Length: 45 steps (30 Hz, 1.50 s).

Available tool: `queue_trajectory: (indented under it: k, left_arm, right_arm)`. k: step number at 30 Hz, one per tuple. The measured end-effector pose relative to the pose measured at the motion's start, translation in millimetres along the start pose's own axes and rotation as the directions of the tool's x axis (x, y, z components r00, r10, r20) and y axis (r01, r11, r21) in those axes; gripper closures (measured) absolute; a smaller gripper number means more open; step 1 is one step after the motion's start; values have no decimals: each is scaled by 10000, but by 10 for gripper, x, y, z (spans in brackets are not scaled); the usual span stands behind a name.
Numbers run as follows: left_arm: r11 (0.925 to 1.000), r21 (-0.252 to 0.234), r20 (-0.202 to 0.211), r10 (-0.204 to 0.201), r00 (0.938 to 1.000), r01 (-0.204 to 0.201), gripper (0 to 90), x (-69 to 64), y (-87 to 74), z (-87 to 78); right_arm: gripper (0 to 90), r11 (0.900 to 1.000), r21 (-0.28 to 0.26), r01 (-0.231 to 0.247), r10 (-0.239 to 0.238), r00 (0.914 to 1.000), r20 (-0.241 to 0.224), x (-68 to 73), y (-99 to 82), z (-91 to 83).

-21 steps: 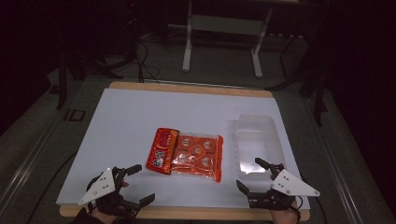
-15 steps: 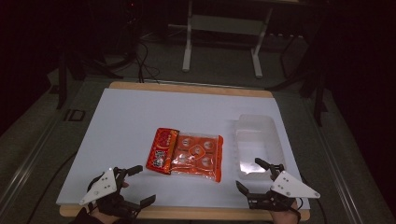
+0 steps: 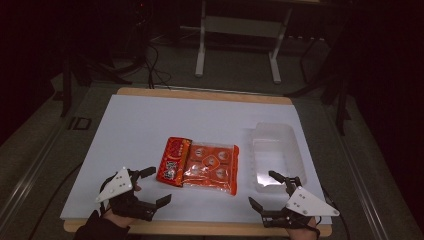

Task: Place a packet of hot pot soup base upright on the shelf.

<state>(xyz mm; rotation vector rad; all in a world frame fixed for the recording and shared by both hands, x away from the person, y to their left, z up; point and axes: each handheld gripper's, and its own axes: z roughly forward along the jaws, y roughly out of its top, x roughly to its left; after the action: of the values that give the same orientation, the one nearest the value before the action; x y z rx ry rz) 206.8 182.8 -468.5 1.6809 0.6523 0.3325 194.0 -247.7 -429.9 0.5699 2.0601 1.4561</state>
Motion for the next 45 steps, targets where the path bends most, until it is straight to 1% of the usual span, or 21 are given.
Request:
queue_trajectory:
  k: [9, 10, 12, 14, 15, 16, 18, 19, 20, 22, 24, 25, 26, 28, 30, 31, 35, 37, 39, 41, 45]
  left_arm:
    - [9888, 1350, -986, -502, 9939, 634, 51, 247, -48, 242]
    - [9773, 1840, -1266, -822, 9885, 1048, 56, 313, -111, 307]
    - [9758, 1838, -1367, -940, 9861, 1185, 57, 332, -135, 319]
    - [9600, 2138, -1863, -1415, 9723, 1807, 58, 408, -213, 362]
    - [9600, 2138, -1863, -1415, 9723, 1807, 68, 408, -213, 362]
    - [9433, 2395, -2085, -1813, 9611, 2299, 70, 464, -260, 390]
    - [9270, 2487, -2267, -2260, 9474, 2806, 102, 522, -308, 408]
    - [9270, 2487, -2267, -2260, 9474, 2806, 108, 522, -308, 408]
    - [9074, 2694, -2562, -2553, 9323, 3225, 110, 574, -347, 440]
    - [8919, 2874, -2736, -2730, 9223, 3493, 130, 608, -378, 471]
    - [8846, 2942, -2772, -2833, 9181, 3618, 133, 623, -391, 486]
    - [8649, 3176, -2878, -3027, 9086, 3887, 142, 647, -415, 515]
    - [8649, 3176, -2878, -3027, 9086, 3887, 148, 647, -415, 515]
    - [8422, 3347, -3012, -3294, 8948, 4227, 168, 659, -449, 546]
    - [8402, 3346, -3040, -3324, 8928, 4268, 175, 659, -453, 549]
    - [8308, 3383, -3185, -3409, 8845, 4420, 184, 660, -466, 561]
    - [8231, 3293, -3227, -3624, 8744, 4627, 211, 667, -473, 566]
    - [8169, 3157, -3295, -3827, 8631, 4827, 239, 673, -477, 561]
    - [8146, 3132, -3204, -3934, 8618, 4883, 288, 680, -481, 556]
    - [8032, 3113, -2977, -4252, 8547, 5079, 327, 690, -487, 559]
    - [8059, 3074, -2845, -4296, 8570, 5060, 376, 675, -495, 575]
  right_arm:
    - [103, 9999, 111, 65, -65, 10000, -6, 15, -1, 13]
    - [103, 9999, 115, 64, -63, 10000, -28, 17, -1, 13]
    - [103, 9999, 129, 99, -99, 9999, -18, 18, -4, 20]
    - [103, 9998, 166, 89, -88, 9999, -74, 19, -7, 26]
    - [103, 9998, 166, 89, -88, 9999, -74, 19, -7, 26]
    - [103, 9998, 194, 102, -100, 9999, -96, 25, -8, 31]
    - [103, 9998, 197, 103, -101, 9999, -117, 29, -10, 37]
    - [103, 9997, 208, 102, -99, 9999, -142, 30, -11, 40]
    - [103, 9997, 226, 76, -72, 9998, -180, 30, -13, 44]
    - [103, 9996, 257, 108, -103, 9997, -207, 29, -15, 49]
    - [103, 9996, 271, 124, -118, 9997, -223, 31, -15, 50]
    - [103, 9995, 262, 147, -141, 9996, -242, 36, -15, 50]
    - [103, 9996, 252, 147, -141, 9996, -246, 36, -14, 50]
    - [103, 9996, 249, 148, -141, 9996, -251, 36, -14, 50]
    - [103, 9996, 249, 152, -146, 9995, -265, 34, -16, 50]
    - [103, 9996, 248, 152, -146, 9995, -281, 35, -16, 51]
    - [103, 9996, 242, 140, -133, 9995, -276, 42, -13, 48]
    - [103, 9996, 225, 161, -155, 9995, -291, 40, -11, 49]
    - [103, 9996, 235, 164, -157, 9994, -300, 38, -14, 51]
    - [104, 9996, 236, 160, -153, 9994, -297, 38, -14, 51]
    - [104, 9996, 235, 156, -149, 9994, -312, 37, -14, 54]
